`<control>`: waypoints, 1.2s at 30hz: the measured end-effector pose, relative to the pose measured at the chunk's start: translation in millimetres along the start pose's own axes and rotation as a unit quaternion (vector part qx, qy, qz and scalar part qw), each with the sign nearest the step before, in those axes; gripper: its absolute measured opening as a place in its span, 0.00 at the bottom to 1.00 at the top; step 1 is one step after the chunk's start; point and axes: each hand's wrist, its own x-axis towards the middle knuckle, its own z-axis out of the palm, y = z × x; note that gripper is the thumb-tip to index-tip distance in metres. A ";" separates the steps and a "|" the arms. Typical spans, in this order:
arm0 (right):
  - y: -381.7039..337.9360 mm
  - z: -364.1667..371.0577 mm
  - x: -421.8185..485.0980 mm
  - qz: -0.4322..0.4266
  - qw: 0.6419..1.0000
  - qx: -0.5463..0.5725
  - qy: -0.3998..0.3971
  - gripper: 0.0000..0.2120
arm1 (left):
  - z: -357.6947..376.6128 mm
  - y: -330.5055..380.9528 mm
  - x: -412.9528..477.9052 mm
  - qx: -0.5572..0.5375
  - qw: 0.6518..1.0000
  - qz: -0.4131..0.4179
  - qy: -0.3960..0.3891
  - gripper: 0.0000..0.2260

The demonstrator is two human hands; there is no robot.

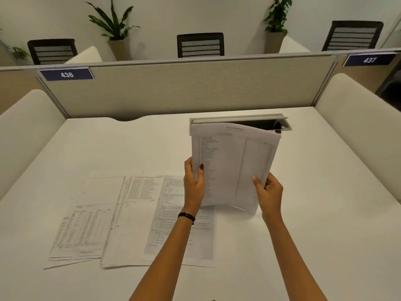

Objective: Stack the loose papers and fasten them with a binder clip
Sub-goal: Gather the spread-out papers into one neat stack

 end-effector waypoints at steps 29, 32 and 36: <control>7.8 -1.9 2.9 0.010 1.000 -0.003 -0.020 0.14 | 1.3 -15.0 -10.6 0.016 1.000 -0.010 0.019 0.09; 3.5 -0.3 4.1 0.002 1.000 -0.010 -0.015 0.13 | 1.4 -11.2 -9.6 0.015 1.000 -0.004 0.023 0.09; 0.6 -0.1 6.2 -0.011 1.000 -0.010 -0.010 0.11 | 2.6 -6.3 -6.1 0.007 1.000 0.004 0.024 0.08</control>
